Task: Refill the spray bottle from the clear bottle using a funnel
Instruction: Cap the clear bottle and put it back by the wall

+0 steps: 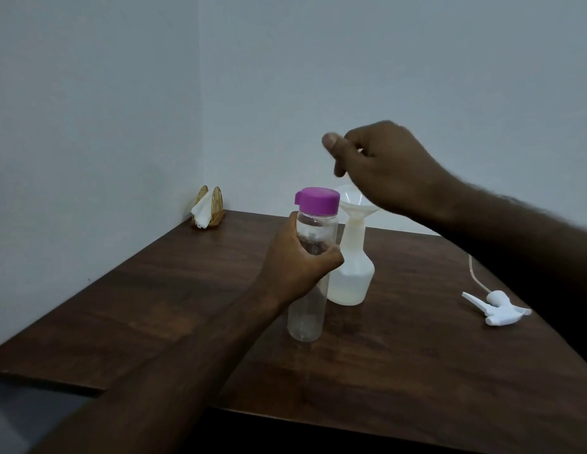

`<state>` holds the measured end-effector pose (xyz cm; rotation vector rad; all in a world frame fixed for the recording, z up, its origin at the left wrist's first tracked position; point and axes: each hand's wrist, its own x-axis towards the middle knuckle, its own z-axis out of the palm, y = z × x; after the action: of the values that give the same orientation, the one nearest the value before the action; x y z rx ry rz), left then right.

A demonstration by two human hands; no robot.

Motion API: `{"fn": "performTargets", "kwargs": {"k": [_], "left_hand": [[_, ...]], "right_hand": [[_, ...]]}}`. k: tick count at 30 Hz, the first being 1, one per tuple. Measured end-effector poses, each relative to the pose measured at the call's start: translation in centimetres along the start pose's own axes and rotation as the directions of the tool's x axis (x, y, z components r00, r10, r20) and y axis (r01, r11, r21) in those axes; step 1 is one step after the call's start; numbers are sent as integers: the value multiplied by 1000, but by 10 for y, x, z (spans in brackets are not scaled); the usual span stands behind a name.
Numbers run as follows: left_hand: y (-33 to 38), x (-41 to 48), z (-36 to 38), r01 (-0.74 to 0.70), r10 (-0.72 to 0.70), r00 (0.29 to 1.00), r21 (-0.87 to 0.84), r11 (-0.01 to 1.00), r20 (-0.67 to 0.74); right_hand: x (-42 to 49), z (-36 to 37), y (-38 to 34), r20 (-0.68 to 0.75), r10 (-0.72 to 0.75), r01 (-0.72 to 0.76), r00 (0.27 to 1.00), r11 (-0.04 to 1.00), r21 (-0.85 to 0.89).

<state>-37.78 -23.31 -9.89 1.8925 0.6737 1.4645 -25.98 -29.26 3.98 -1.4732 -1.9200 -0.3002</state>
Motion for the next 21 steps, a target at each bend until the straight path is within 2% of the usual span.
{"fn": "performTargets", "kwargs": {"k": [1, 3, 6, 8, 11, 14, 18, 21], "left_hand": [[0, 0, 0, 5, -5, 1000, 5, 1000, 4], [0, 1, 0, 1, -1, 1000, 10, 1000, 17], [-1, 1, -1, 28, -25, 999, -58, 998, 44], [-1, 2, -2, 107, -96, 990, -106, 989, 107], [-5, 3, -5, 204, -159, 963, -206, 957, 218], [-7, 3, -9, 188, -137, 960, -198, 962, 244], [-5, 1, -3, 76, -61, 989, -119, 990, 131], [-5, -5, 4, 41, -38, 999, -80, 996, 34]], "right_hand": [[1, -2, 2, -49, 23, -21, 999, 999, 36], [1, -2, 3, -22, 47, -46, 999, 997, 66], [-4, 2, 4, 186, 30, -55, 982, 990, 132], [-5, 7, 7, 331, 17, -78, 943, 982, 173], [-6, 19, 7, 404, -23, -88, 915, 963, 255], [-9, 37, 7, 363, -30, -111, 931, 927, 359], [-14, 61, 6, 157, 85, -161, 984, 798, 580], [-18, 71, 2, 30, 167, -153, 986, 798, 584]]}}
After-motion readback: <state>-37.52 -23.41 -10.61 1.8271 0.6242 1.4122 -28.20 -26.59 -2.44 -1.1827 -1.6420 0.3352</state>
